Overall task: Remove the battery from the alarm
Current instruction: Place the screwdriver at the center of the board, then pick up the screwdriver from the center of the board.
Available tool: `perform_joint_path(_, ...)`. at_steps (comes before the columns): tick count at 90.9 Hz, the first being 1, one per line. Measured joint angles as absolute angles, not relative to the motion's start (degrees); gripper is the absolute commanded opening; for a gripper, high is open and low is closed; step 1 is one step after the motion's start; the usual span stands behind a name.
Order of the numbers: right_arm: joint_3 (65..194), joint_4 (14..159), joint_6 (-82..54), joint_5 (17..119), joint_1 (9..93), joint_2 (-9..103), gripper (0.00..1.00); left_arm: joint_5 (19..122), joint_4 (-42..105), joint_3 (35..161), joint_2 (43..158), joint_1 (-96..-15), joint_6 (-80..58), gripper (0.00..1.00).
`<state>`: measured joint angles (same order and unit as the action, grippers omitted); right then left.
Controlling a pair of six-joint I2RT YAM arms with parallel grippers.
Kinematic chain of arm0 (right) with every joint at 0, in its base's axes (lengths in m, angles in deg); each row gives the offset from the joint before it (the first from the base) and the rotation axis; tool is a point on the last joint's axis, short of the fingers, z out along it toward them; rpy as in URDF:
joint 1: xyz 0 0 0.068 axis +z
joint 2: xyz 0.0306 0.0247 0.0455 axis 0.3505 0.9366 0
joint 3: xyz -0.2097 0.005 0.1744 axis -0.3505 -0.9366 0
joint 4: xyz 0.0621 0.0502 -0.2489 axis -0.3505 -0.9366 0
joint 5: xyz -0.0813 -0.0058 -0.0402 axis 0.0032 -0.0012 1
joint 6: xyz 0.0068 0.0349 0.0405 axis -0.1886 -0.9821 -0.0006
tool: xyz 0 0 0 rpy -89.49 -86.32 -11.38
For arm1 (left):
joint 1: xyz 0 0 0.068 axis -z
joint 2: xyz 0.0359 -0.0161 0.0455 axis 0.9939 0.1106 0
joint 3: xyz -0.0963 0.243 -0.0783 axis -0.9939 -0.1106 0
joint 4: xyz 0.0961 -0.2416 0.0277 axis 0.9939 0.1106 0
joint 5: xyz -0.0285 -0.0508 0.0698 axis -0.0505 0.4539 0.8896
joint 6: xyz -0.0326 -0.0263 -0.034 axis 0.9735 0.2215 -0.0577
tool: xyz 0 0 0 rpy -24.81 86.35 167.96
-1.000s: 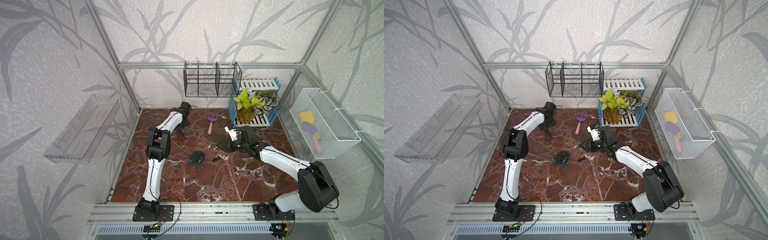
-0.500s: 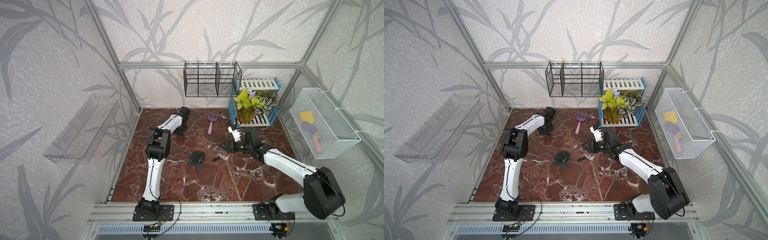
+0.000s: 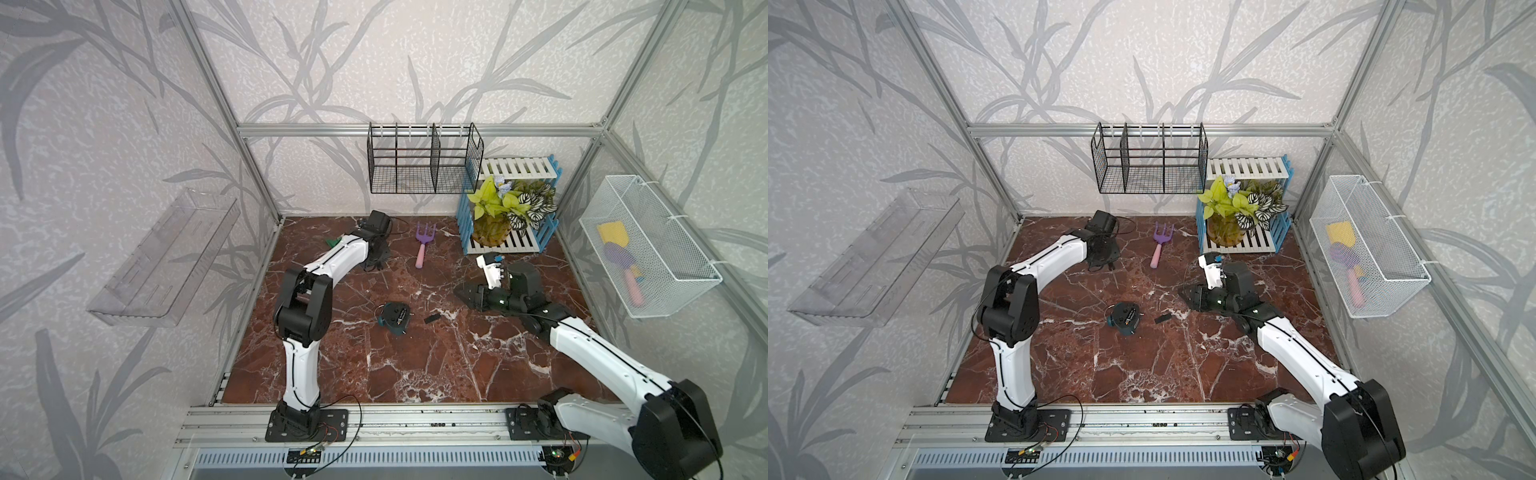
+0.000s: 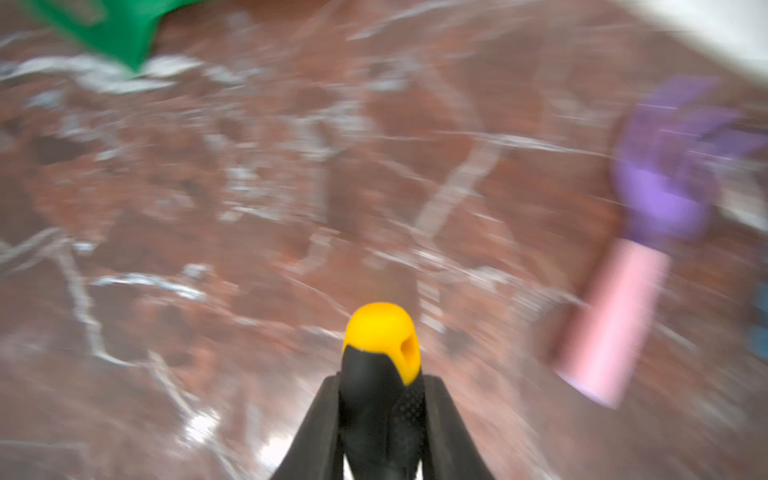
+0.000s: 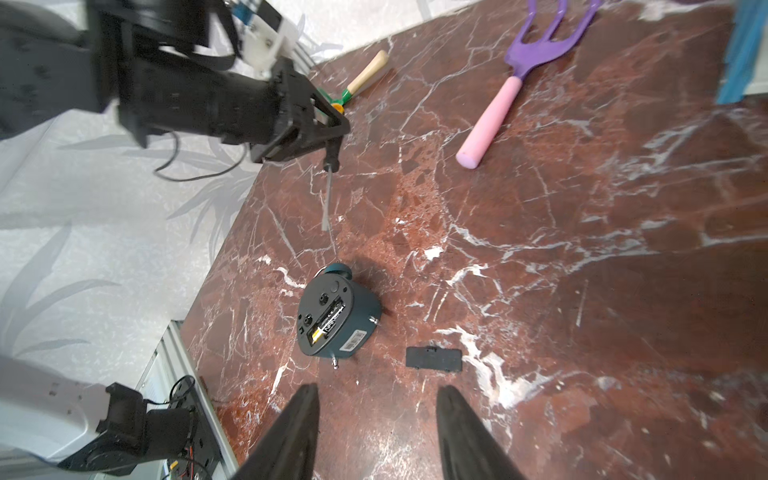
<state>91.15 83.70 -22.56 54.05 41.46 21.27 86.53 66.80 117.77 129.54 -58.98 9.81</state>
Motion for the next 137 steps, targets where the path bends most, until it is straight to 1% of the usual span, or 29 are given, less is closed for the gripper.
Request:
perform_joint_path(11, 88.2, 82.1, -24.8, 57.4, 38.8, 15.5, 0.50, 81.2, 61.2, 116.4, 124.9, -51.2, 8.5, 0.16)
perform_joint_path(21, 85.3, 80.6, -28.2, 59.8, 34.9, 10.6, 0.50, 76.3, 56.3, 113.5, 125.2, -44.1, 7.3, 0.16)
perform_joint_path(31, 82.4, 78.9, -31.1, 60.8, 31.1, 6.6, 0.50, 71.7, 53.9, 111.3, 129.8, -37.6, 5.7, 0.17)
perform_joint_path(38, 81.2, 76.9, -32.5, 61.4, 29.9, 4.4, 0.50, 70.0, 53.2, 111.3, 134.1, -33.7, 4.1, 0.18)
perform_joint_path(51, 80.4, 73.9, -34.6, 62.4, 27.8, 0.6, 0.50, 69.7, 53.5, 111.6, 139.4, -29.2, 1.9, 0.24)
perform_joint_path(56, 80.0, 73.3, -35.4, 62.4, 26.7, -0.4, 0.50, 70.7, 53.4, 112.0, 140.6, -28.6, 1.6, 0.29)
perform_joint_path(63, 79.6, 72.5, -36.2, 62.5, 25.7, -0.7, 0.50, 72.3, 53.0, 113.1, 141.0, -28.6, 1.7, 0.49)
perform_joint_path(64, 79.6, 72.4, -36.2, 62.5, 25.7, -0.7, 0.50, 72.4, 53.1, 113.2, 141.1, -28.7, 1.1, 0.54)
perform_joint_path(66, 79.5, 72.1, -36.3, 62.5, 25.7, -0.7, 0.50, 72.8, 53.0, 113.5, 141.2, -28.8, 1.7, 0.61)
perform_joint_path(71, 79.3, 71.5, -36.7, 62.4, 25.5, -0.7, 0.50, 73.3, 52.9, 114.0, 141.4, -29.0, 1.1, 0.67)
perform_joint_path(82, 79.0, 70.3, -37.5, 61.9, 25.3, -0.7, 0.50, 73.7, 53.1, 114.4, 141.5, -29.4, 1.5, 0.72)
perform_joint_path(91, 78.2, 70.1, -38.3, 60.8, 25.1, -0.6, 0.53, 73.7, 53.1, 114.5, 141.1, -30.2, 1.7, 0.72)
perform_joint_path(94, 78.0, 69.9, -38.6, 60.3, 25.1, -0.4, 0.55, 73.9, 53.1, 114.3, 140.6, -30.5, 1.7, 0.73)
perform_joint_path(99, 77.7, 69.6, -39.0, 59.4, 25.1, 0.3, 0.57, 74.1, 52.6, 112.6, 138.3, -31.1, 1.9, 0.73)
perform_joint_path(104, 77.5, 69.5, -39.4, 58.1, 25.1, 2.0, 0.58, 74.4, 52.0, 109.1, 133.5, -32.4, 1.9, 0.73)
perform_joint_path(108, 77.5, 69.6, -39.6, 57.0, 25.3, 3.9, 0.59, 74.7, 51.1, 105.6, 128.5, -33.9, 1.6, 0.76)
perform_joint_path(114, 77.9, 69.3, -39.7, 56.3, 26.6, 7.8, 0.63, 75.6, 49.0, 100.0, 119.7, -37.2, 0.9, 0.81)
perform_joint_path(123, 81.4, 66.7, -39.9, 56.5, 30.9, 16.2, 0.73, 77.4, 44.3, 90.8, 105.2, -44.1, -1.8, 0.98)
perform_joint_path(125, 82.6, 66.1, -40.1, 56.8, 32.0, 18.3, 0.74, 78.3, 43.4, 88.5, 101.8, -46.0, -3.1, 1.00)
perform_joint_path(131, 87.1, 64.4, -40.8, 57.9, 35.1, 24.8, 0.76, 80.1, 40.8, 82.3, 93.8, -50.8, -6.8, 1.00)
perform_joint_path(137, 92.3, 62.4, -42.3, 60.3, 38.1, 31.6, 0.77, 81.3, 39.0, 76.0, 86.9, -53.9, -12.8, 1.00)
